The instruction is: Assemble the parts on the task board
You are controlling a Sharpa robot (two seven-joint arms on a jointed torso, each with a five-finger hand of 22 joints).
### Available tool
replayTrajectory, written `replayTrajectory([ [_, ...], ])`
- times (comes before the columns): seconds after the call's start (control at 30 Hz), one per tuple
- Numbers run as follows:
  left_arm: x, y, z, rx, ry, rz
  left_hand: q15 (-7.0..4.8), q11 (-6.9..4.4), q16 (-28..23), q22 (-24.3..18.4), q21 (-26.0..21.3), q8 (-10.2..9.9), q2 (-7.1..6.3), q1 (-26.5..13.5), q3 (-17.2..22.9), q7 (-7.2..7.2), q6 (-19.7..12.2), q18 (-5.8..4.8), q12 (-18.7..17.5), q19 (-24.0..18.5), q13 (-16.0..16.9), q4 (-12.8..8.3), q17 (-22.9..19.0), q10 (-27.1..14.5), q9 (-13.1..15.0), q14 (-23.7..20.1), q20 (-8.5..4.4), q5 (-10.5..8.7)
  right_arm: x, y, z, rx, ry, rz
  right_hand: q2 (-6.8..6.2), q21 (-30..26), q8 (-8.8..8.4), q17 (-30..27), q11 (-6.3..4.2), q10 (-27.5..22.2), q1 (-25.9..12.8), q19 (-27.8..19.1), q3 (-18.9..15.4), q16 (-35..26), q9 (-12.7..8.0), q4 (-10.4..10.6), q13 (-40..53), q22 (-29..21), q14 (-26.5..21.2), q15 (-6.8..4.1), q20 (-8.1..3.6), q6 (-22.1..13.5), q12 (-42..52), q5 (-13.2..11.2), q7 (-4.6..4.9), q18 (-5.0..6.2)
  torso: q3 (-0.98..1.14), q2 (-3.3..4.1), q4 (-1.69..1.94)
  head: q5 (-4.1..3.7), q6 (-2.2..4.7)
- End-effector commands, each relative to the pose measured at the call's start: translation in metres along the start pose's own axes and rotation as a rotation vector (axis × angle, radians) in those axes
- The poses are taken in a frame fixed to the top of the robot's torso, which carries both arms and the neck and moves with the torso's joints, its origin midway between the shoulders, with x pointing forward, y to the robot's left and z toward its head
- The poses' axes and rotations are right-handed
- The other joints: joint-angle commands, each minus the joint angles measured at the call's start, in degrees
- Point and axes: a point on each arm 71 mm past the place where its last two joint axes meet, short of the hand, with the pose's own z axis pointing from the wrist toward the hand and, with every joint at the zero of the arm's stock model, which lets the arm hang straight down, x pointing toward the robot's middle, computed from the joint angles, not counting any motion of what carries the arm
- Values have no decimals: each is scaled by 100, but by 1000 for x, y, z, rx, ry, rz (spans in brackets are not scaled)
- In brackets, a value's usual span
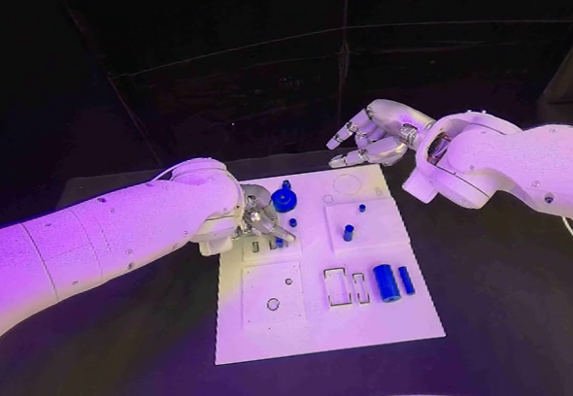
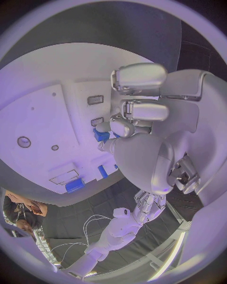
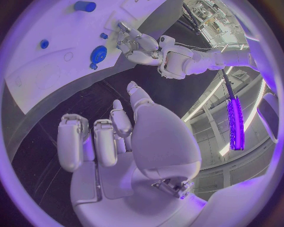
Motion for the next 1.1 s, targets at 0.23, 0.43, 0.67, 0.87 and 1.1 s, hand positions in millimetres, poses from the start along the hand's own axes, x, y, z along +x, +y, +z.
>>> replayTrajectory([
  [0.23, -2, 5, -2, 2, -16, -53, -64, -39, 18, 4, -45, -309, 139, 763, 1234, -16, -166, -33, -215, 16, -134, -532, 1508, -188, -108, 605, -52, 462, -1, -1, 1, 8, 13, -8, 73, -6, 39, 811, -13, 47, -6, -2, -47, -15, 6, -25, 6, 52, 424, -2, -6, 38, 28, 130, -17, 30, -1, -5, -1, -16, -1],
  [0.43, -3, 10, -8, 31, -63, -116, -25, 81, 18, 80, -24, -269, -920, 43, 3993, 29, -125, -34, -389, 26, -316, -723, 1508, -172, 46, 605, 5, 473, -1, -2, 2, 17, 12, -16, 83, -7, 49, 810, -16, 46, -19, -1, -63, -18, 4, -41, 2, 54, 424, -6, -10, 38, 29, 406, -19, 30, 5, -10, 13, -16, 41],
  [0.67, -1, 17, -15, 38, -88, -144, 6, 22, 18, 126, -17, -54, -1364, -778, 5434, 48, -102, -46, -353, 33, -310, -893, 1508, -76, 292, 605, 24, 405, -2, -4, 3, 26, 12, -24, 86, -5, 54, 814, -18, 47, -26, 2, -66, -17, 3, -47, 1, 59, 426, -7, -12, 39, 30, 505, -20, 29, 5, -1, 21, 23, 114],
  [0.87, 1, 21, -19, 34, -113, -166, 4, 17, 18, 126, -20, -41, -1373, -816, 5481, 45, -102, -46, -345, 33, -302, -924, 1508, -66, 309, 605, 22, 403, -2, -5, 3, 30, 14, -27, 86, -5, 54, 814, -18, 47, -26, 2, -66, -17, 3, -47, 1, 59, 426, -7, -12, 39, 30, 506, -20, 29, 4, -14, 35, 52, 67],
  [1.1, 6, 26, -22, 28, -168, -198, 2, 14, 18, 149, -6, -33, -1374, -831, 5510, 42, -102, -50, -328, 41, -279, -947, 1508, -49, 319, 605, 21, 402, -3, -6, 3, 35, 14, -28, 87, -6, 55, 811, -18, 46, -28, 1, -67, -19, 3, -47, -1, 57, 425, -7, -12, 39, 29, 523, -20, 30, 8, -25, 36, 93, 35],
])
